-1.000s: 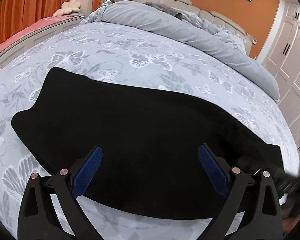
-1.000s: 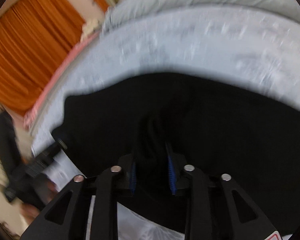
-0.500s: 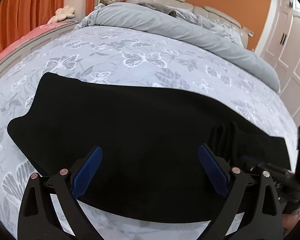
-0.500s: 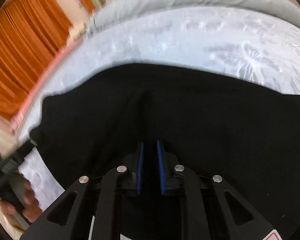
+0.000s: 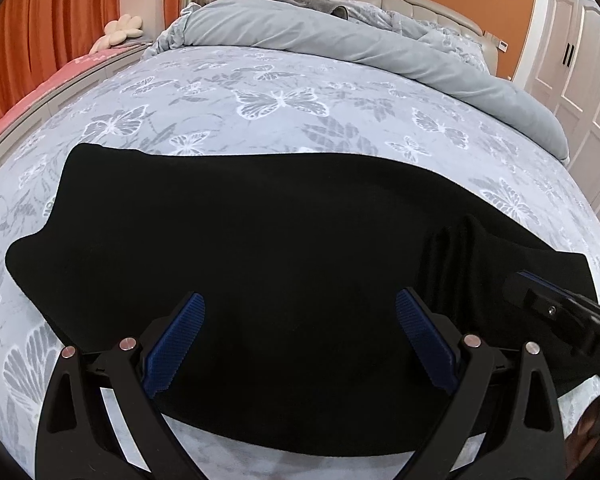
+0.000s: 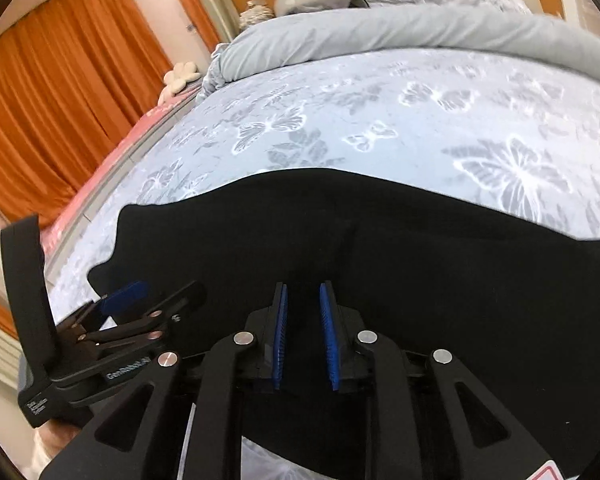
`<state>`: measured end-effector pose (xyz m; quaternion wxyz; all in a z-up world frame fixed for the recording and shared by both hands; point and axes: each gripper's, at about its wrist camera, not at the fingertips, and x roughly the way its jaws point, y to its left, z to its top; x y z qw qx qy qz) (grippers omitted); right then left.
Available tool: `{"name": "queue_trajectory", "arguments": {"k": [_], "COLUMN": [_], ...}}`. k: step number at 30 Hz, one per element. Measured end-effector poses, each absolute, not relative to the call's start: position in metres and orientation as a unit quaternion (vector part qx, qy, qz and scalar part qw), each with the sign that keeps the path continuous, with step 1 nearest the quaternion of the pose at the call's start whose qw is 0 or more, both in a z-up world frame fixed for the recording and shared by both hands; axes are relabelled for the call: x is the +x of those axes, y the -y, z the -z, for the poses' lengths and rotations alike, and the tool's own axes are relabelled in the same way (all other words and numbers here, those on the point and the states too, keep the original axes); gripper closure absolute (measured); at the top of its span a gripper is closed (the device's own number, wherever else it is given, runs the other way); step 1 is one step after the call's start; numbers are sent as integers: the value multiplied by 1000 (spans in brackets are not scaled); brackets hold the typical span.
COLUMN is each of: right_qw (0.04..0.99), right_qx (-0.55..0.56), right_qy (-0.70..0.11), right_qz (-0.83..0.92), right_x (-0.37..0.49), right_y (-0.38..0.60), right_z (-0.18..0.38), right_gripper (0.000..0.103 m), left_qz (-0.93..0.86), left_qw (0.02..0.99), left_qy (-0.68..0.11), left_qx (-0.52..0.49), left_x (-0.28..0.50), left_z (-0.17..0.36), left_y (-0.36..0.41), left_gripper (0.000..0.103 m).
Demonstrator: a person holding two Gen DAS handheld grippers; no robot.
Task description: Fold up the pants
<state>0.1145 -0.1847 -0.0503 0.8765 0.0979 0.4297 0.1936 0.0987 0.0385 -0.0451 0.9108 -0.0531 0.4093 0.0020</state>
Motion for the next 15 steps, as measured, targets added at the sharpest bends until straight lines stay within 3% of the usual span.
{"name": "queue_trajectory", "arguments": {"k": [4,15], "right_qw": [868,869], "right_qx": [59,66], "right_qy": [-460,-454], "right_qz": [-178,-187], "right_x": [127,135], "right_y": [154,157], "right_z": [73,59], "right_gripper": [85,86], "left_qz": [-8,-57], "left_qw": [911,925], "left_qy": [-411,-375], "left_qx": [-39,-23], "left_x": [97,89], "left_z": [47,32], "left_y": [-33,-46], "left_gripper": [9,8]}}
